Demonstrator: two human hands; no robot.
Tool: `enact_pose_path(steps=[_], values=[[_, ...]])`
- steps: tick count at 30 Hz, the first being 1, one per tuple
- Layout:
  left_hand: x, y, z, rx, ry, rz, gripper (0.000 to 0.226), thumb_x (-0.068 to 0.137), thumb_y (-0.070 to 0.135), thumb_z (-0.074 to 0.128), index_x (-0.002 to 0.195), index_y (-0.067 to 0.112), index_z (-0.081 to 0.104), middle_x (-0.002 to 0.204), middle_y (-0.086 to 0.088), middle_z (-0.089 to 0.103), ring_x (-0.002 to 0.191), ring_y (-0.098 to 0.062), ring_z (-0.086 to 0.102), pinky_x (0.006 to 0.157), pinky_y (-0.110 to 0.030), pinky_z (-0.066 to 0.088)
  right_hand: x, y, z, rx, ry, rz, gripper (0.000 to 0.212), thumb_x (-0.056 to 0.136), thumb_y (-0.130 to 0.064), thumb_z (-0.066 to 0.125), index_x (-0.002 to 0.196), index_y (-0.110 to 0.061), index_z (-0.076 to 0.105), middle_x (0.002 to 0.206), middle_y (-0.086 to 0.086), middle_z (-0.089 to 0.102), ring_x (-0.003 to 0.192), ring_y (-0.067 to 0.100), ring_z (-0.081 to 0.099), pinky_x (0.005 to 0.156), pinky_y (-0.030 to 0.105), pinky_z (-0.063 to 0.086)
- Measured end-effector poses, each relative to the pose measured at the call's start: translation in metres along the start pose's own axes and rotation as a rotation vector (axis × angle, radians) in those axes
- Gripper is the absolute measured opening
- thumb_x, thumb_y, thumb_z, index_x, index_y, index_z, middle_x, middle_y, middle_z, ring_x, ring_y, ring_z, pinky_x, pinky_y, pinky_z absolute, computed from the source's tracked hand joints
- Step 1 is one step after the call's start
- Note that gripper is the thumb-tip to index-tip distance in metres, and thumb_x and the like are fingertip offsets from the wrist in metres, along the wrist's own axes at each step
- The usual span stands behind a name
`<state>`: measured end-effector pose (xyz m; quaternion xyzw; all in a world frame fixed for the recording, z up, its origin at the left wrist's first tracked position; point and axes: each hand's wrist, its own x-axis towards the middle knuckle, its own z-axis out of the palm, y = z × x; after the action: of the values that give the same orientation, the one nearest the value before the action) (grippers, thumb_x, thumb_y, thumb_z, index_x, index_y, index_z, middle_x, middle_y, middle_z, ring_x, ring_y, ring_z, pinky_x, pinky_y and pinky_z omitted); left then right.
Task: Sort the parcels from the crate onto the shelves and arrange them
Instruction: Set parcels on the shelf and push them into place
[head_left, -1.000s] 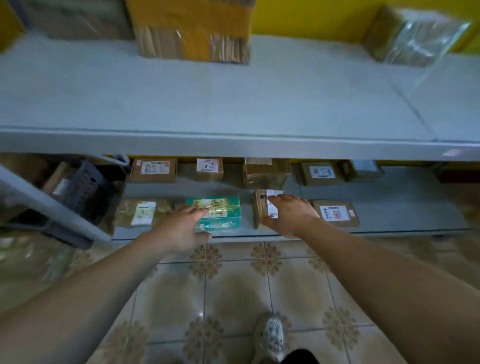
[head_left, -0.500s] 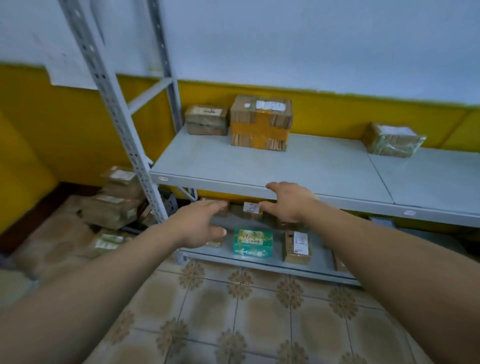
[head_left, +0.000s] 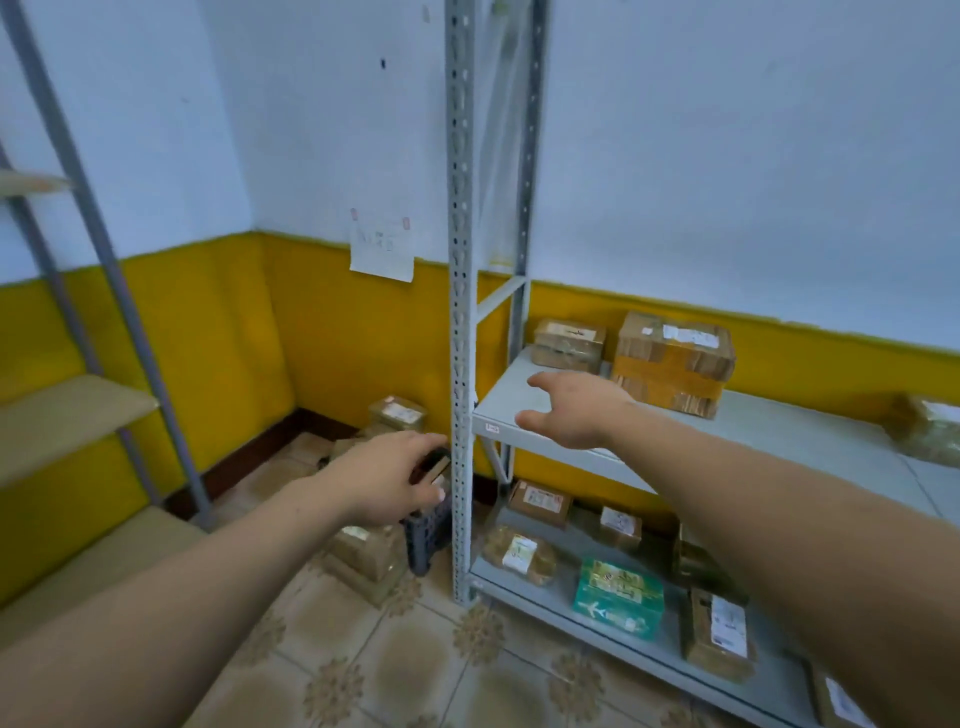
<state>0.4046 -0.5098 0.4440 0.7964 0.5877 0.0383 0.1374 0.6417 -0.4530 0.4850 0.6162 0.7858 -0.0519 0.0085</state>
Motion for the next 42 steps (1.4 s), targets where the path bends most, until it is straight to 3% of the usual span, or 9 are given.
enact_pose_path(steps=[9, 16, 22, 27, 32, 36, 39, 42], values=[[-0.041, -0.19, -0.052, 0.058, -0.017, -0.151, 0.073, 0.089, 0.056, 0.057, 0.151, 0.037, 0.023, 0.155, 0.006, 0.032, 0.138, -0.019, 0.036, 0.108, -0.039, 0.039, 0.11, -0.189, 0.008, 0.029, -0.012, -0.123, 0.072, 0.097, -0.062, 0.045, 0.155, -0.023, 0.028, 0.159, 0.006, 0.034, 0.142, 0.028, 0.037, 0.111, 0.043, 0.038], [-0.021, -0.272, -0.065, 0.068, -0.009, -0.167, 0.071, 0.091, 0.051, 0.057, 0.151, 0.035, 0.024, 0.152, 0.003, 0.037, 0.136, -0.02, 0.038, 0.106, -0.039, 0.04, 0.177, -0.266, 0.022, 0.073, -0.033, -0.16, 0.069, 0.097, -0.059, 0.047, 0.154, -0.024, 0.03, 0.158, 0.004, 0.035, 0.142, 0.026, 0.037, 0.111, 0.042, 0.038], [0.043, -0.322, -0.052, 0.087, -0.071, -0.132, 0.074, 0.091, 0.053, 0.054, 0.153, 0.03, 0.02, 0.155, 0.001, 0.032, 0.139, -0.023, 0.033, 0.109, -0.039, 0.037, 0.252, -0.271, 0.052, -0.022, -0.083, -0.134, 0.071, 0.097, -0.062, 0.044, 0.154, -0.023, 0.03, 0.156, 0.005, 0.038, 0.139, 0.027, 0.041, 0.106, 0.043, 0.044], [0.12, -0.365, -0.04, 0.077, -0.145, -0.172, 0.068, 0.093, 0.051, 0.053, 0.151, 0.029, 0.025, 0.149, -0.002, 0.04, 0.132, -0.023, 0.04, 0.105, -0.038, 0.04, 0.332, -0.252, 0.091, -0.047, -0.156, -0.117, 0.063, 0.098, -0.058, 0.043, 0.151, -0.024, 0.034, 0.146, 0.006, 0.049, 0.129, 0.027, 0.049, 0.096, 0.04, 0.049], [0.183, -0.413, -0.026, -0.014, -0.224, -0.255, 0.068, 0.096, 0.046, 0.051, 0.153, 0.019, 0.024, 0.155, -0.004, 0.031, 0.141, -0.022, 0.03, 0.112, -0.034, 0.029, 0.407, -0.233, 0.135, -0.032, -0.285, -0.033, 0.057, 0.097, -0.059, 0.044, 0.141, -0.023, 0.043, 0.13, 0.007, 0.058, 0.113, 0.025, 0.057, 0.087, 0.037, 0.051], [0.222, -0.46, -0.008, -0.042, -0.313, -0.269, 0.069, 0.096, 0.045, 0.051, 0.153, 0.017, 0.024, 0.155, -0.002, 0.034, 0.14, -0.017, 0.034, 0.112, -0.032, 0.032, 0.453, -0.226, 0.163, -0.012, -0.385, 0.062, 0.06, 0.098, -0.059, 0.043, 0.144, -0.021, 0.041, 0.132, 0.008, 0.058, 0.118, 0.026, 0.056, 0.092, 0.038, 0.05], [0.261, -0.498, 0.0, -0.09, -0.359, -0.27, 0.07, 0.094, 0.046, 0.054, 0.153, 0.021, 0.025, 0.154, 0.001, 0.036, 0.137, -0.016, 0.038, 0.108, -0.03, 0.036, 0.491, -0.225, 0.177, -0.004, -0.422, 0.109, 0.051, 0.099, -0.056, 0.042, 0.136, -0.022, 0.047, 0.122, 0.006, 0.061, 0.11, 0.025, 0.058, 0.086, 0.035, 0.049], [0.302, -0.536, 0.007, -0.106, -0.403, -0.273, 0.066, 0.093, 0.045, 0.056, 0.15, 0.028, 0.028, 0.146, 0.005, 0.045, 0.125, -0.012, 0.049, 0.094, -0.024, 0.041, 0.529, -0.228, 0.19, 0.043, -0.441, 0.187, 0.05, 0.099, -0.057, 0.042, 0.133, -0.021, 0.049, 0.118, 0.006, 0.062, 0.105, 0.024, 0.058, 0.084, 0.035, 0.05]])
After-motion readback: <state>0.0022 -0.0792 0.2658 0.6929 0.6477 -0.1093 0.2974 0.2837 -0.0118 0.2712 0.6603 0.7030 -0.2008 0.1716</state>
